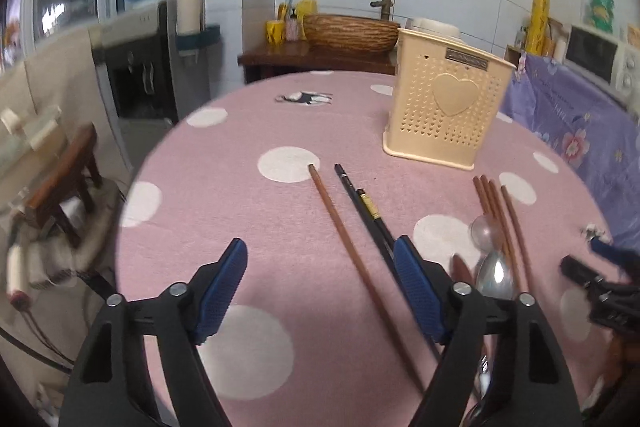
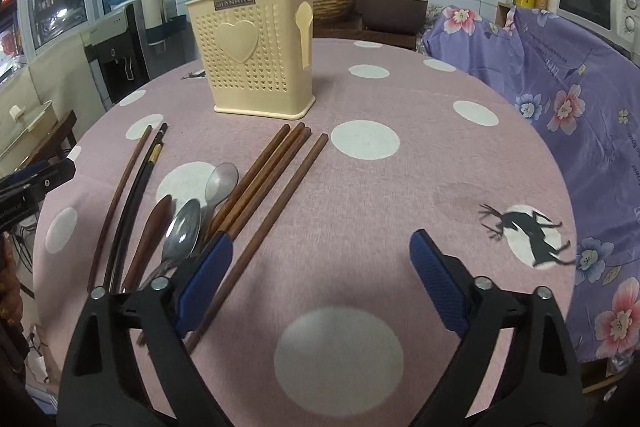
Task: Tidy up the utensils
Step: 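Grasp a brown wooden chopstick with the left tool while the right tool grasps another brown chopstick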
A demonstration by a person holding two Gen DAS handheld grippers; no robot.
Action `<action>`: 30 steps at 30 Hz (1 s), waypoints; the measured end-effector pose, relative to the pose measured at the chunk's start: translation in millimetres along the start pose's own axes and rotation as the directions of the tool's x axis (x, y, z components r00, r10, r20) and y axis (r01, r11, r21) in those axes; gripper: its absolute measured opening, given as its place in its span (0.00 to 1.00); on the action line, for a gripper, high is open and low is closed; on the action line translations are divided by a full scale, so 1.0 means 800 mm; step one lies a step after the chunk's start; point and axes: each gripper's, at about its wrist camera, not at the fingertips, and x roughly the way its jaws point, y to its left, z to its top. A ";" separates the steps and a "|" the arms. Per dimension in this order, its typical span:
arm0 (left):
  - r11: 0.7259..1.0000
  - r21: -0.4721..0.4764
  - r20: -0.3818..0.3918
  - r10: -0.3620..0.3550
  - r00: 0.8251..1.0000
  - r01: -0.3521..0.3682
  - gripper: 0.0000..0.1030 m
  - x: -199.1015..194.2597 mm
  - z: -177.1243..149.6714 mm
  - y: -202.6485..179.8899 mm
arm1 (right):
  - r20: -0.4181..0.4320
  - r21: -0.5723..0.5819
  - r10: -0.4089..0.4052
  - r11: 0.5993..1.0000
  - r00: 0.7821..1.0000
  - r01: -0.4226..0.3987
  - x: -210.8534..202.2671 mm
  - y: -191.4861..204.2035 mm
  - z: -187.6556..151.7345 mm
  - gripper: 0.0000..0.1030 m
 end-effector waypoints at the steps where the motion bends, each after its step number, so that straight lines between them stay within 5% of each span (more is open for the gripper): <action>1: 1.000 -0.010 -0.019 0.002 1.000 -0.003 0.66 0.008 0.006 0.001 | -0.013 0.008 0.004 1.000 1.000 -0.004 0.008 0.000 0.007 0.73; 10: 1.000 -0.013 -0.119 -0.009 0.993 0.007 0.46 0.058 0.040 -0.001 | -0.069 0.105 0.017 0.994 0.997 -0.010 0.045 0.001 0.039 0.54; 17: 1.000 0.000 -0.215 0.026 0.976 -0.027 0.28 0.104 0.048 -0.008 | -0.063 0.105 -0.003 0.994 0.998 0.010 0.047 0.006 0.044 0.48; 30: 0.998 0.025 -0.267 0.058 0.962 -0.053 0.18 0.142 0.062 -0.010 | -0.119 0.165 0.023 0.986 0.993 -0.003 0.069 -0.004 0.058 0.39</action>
